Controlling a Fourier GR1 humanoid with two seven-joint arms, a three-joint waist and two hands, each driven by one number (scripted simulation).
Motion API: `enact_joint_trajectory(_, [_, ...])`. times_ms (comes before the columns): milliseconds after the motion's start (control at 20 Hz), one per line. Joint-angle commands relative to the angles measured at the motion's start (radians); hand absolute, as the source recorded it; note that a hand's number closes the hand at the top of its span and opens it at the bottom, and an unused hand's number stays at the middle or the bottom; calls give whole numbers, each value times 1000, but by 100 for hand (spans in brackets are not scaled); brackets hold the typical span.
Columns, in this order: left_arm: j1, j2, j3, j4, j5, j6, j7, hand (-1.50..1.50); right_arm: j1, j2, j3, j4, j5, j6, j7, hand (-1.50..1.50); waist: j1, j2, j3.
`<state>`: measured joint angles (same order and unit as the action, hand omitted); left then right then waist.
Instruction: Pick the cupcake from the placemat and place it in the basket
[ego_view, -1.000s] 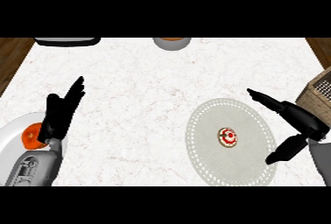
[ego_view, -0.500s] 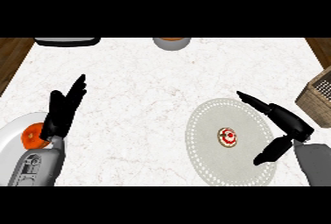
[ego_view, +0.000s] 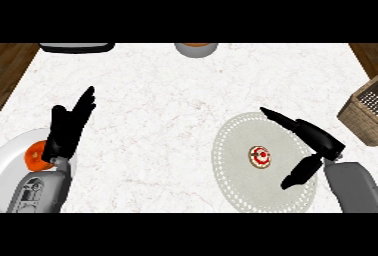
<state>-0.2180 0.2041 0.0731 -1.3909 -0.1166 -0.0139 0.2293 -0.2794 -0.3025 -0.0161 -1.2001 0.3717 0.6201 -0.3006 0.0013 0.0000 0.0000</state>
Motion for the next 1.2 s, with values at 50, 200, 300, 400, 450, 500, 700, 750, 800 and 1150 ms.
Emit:
enact_joint_trajectory(50, [-47,-5,9,-9,-4,-10,58,0,-61,10,-12,102,33,-6,-38,-150,1,1,0])
enact_joint_trajectory(200, [-25,27,45,39,13,-48,-27,0,45,63,34,-35,50,-32,29,-150,-3,0,0])
enact_joint_trajectory(300, [9,-19,3,-64,-17,-15,74,0,-21,28,-8,54,43,2,-20,-150,1,0,0])
enact_joint_trajectory(400, [51,-29,-11,-80,-42,-2,25,0,-11,52,23,99,93,-55,-63,-150,2,0,0])
enact_joint_trajectory(450, [16,12,39,-34,9,-57,3,0,-58,56,4,159,82,-53,-69,-150,2,1,0])
enact_joint_trajectory(500, [43,-44,-22,-136,-34,0,102,0,-74,67,0,150,72,-44,-33,-150,3,0,0])
enact_joint_trajectory(700, [-6,-31,15,36,-41,-9,-25,0,-45,70,42,155,133,-91,-129,150,1,1,0])
enact_joint_trajectory(750, [18,-33,5,-32,-35,-11,9,0,-31,32,55,190,187,-157,-225,150,5,1,1])
enact_joint_trajectory(800, [-27,-9,29,-16,-27,-16,46,0,13,64,90,67,193,-157,-146,150,-2,0,0])
enact_joint_trajectory(1150, [-10,-17,25,13,-46,-17,-16,0,-45,82,78,180,272,-315,-261,150,1,1,0])
